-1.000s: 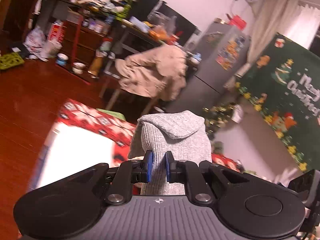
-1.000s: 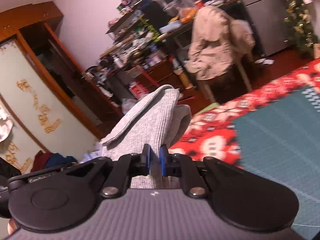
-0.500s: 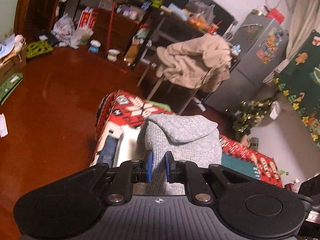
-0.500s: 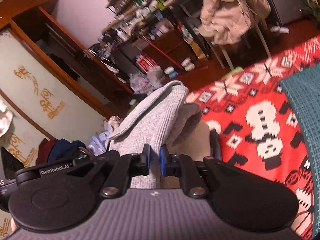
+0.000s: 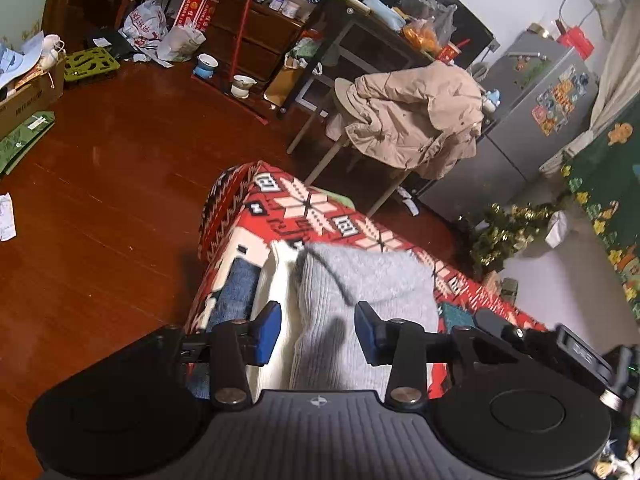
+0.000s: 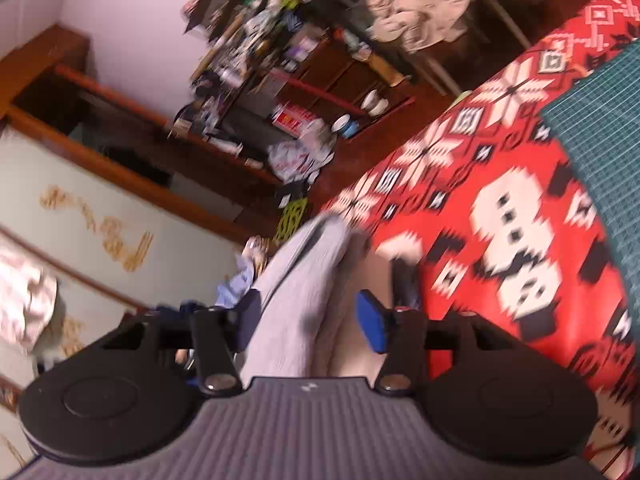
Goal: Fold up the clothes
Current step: 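Lift the folded grey shirt with both grippers and carry it off the mat, then lower the grey shirt onto the stack of folded clothes with both grippers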
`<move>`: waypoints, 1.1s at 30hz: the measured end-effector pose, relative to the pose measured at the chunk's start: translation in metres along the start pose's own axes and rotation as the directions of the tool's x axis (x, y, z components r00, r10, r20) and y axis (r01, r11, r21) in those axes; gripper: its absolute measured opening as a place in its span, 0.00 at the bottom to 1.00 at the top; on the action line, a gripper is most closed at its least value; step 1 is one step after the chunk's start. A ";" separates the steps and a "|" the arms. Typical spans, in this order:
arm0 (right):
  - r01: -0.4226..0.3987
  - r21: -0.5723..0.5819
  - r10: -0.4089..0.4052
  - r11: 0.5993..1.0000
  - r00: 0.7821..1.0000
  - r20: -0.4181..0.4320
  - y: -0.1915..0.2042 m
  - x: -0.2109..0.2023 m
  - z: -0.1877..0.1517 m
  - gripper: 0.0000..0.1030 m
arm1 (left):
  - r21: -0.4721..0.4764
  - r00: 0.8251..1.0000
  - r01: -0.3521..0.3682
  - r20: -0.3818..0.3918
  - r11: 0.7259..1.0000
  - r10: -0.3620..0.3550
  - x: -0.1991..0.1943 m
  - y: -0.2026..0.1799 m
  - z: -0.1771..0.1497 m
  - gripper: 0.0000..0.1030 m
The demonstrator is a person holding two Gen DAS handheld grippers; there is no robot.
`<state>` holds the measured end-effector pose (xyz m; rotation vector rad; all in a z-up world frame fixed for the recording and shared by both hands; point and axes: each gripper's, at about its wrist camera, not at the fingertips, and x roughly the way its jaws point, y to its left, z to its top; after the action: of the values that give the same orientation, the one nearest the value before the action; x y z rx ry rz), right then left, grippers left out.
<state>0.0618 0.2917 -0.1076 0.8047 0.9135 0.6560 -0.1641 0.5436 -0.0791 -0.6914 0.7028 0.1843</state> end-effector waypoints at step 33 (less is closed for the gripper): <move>0.029 -0.030 -0.030 0.999 0.999 -0.029 -0.025 0.070 0.048 0.43 | 0.010 0.999 0.036 -0.025 0.999 -0.036 0.031 0.003 0.025 0.44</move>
<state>0.1398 0.3171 -0.1402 0.7554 0.9384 0.6555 -0.1286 0.5592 -0.0871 -0.6966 0.7141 0.1390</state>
